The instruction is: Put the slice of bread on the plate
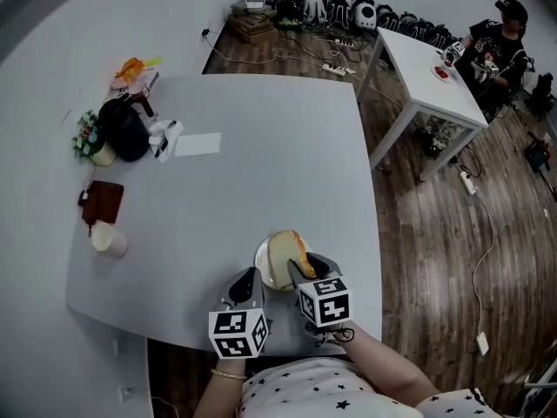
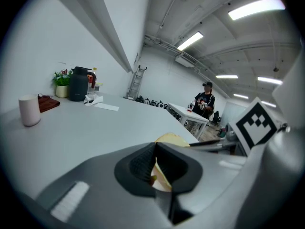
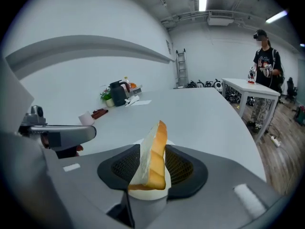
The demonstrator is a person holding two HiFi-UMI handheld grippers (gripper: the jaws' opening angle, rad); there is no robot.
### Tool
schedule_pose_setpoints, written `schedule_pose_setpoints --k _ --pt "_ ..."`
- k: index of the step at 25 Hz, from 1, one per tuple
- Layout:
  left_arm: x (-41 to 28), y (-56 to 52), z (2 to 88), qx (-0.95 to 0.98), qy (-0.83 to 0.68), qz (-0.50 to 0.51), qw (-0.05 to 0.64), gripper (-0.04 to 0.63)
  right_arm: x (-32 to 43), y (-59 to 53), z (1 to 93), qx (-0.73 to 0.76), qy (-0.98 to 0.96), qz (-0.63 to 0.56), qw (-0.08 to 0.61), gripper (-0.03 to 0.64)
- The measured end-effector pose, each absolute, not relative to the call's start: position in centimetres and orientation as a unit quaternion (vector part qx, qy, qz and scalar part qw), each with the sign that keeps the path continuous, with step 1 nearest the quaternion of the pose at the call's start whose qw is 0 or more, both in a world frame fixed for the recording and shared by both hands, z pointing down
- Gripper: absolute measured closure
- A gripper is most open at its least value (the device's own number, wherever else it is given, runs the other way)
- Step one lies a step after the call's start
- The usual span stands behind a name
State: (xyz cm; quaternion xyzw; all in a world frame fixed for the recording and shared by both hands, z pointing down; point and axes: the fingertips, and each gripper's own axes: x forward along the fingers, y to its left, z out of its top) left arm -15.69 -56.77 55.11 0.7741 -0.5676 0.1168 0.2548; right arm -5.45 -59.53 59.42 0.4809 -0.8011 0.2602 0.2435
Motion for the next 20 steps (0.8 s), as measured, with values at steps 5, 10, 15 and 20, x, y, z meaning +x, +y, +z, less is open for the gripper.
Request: schedule_pose_setpoints --k 5,10,15,20 --pt "-15.2 -56.7 55.1 0.778 -0.563 0.117 0.254 0.588 -3.5 -59.7 59.9 0.501 -0.789 0.246 0.257 0.397" --pt "-14.7 -56.6 55.1 0.782 -0.558 0.118 0.251 0.588 -2.3 -59.6 60.0 0.515 -0.781 0.244 0.255 0.394" --pt "-14.4 -56.5 54.7 0.784 -0.558 0.117 0.247 0.588 -2.1 -59.2 59.4 0.516 -0.783 0.247 0.244 0.407" --pt "-14.3 -56.4 54.3 0.786 -0.556 0.117 0.244 0.588 -2.5 -58.7 58.1 0.52 -0.787 0.251 0.217 0.615"
